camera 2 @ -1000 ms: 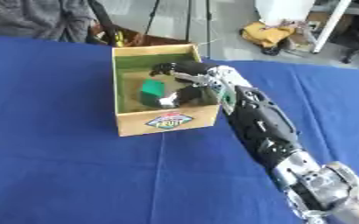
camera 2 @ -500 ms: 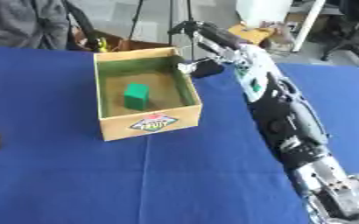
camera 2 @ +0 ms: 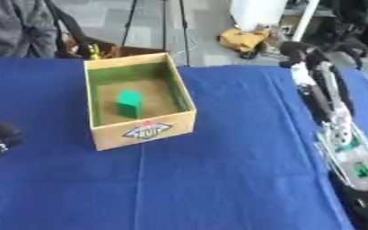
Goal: Pick up objects on the table and place them in the box.
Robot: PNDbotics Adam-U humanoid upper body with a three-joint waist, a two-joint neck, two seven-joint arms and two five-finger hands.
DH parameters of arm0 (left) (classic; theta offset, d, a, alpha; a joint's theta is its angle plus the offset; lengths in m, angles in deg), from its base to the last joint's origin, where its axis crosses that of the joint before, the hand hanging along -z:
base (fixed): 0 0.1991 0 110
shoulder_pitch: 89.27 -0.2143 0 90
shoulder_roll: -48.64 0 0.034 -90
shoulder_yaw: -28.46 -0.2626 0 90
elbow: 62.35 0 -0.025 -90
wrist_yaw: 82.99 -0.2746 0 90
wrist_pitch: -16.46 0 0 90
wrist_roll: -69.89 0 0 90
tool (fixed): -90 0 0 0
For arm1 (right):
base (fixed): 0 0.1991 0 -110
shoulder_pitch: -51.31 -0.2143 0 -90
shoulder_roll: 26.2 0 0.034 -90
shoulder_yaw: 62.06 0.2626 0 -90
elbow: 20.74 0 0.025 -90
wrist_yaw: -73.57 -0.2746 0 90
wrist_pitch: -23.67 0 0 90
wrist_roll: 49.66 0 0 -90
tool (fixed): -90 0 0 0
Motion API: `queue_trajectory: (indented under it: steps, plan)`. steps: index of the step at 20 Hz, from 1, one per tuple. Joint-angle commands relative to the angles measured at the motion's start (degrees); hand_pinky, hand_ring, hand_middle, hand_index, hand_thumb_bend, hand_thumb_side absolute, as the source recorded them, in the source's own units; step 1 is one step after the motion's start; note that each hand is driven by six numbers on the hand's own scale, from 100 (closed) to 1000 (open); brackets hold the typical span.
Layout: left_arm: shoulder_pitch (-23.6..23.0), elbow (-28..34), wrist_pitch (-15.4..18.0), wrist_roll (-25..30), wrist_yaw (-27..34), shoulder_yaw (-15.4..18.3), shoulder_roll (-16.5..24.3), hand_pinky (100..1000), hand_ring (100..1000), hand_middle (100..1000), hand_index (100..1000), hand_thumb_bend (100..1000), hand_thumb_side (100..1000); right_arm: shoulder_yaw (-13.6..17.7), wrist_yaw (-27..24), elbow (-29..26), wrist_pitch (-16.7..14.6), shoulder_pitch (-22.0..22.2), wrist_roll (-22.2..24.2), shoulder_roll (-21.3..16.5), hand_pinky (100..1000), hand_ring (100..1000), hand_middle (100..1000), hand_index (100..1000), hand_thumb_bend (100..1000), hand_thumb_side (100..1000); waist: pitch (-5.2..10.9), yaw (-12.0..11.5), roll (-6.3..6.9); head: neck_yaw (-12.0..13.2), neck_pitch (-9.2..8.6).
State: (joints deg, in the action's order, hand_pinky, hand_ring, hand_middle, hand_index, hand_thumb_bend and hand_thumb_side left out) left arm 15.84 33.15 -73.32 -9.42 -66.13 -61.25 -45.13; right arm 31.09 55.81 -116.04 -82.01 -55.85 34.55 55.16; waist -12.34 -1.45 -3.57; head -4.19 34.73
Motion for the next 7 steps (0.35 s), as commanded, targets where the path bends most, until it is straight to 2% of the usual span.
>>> queue_trajectory:
  steps: [1,6,7]
  plan:
    - [0.2,1.1,0.2,-0.9,-0.2,1.2,1.6,828,786,590,667,441,1000,3.1,-7.3,-4.7,2.6,3.3,0.4,0.7,748,825,718,779,100,846,0.99,0.4,0.32,1.0,-0.44]
    - [-0.3,1.0,0.4,-1.5,-0.2,1.8,1.6,828,787,590,667,440,1000,4.1,-9.6,-5.7,4.4,7.1,0.3,5.3,746,823,715,777,100,872,1.10,1.2,0.77,1.1,0.12]
    - [-0.3,1.0,0.5,-1.6,-0.2,1.8,1.6,828,788,590,667,440,1000,4.2,-9.6,-5.8,4.5,7.5,0.4,6.0,745,822,714,776,100,837,1.11,1.3,0.84,1.1,0.28]
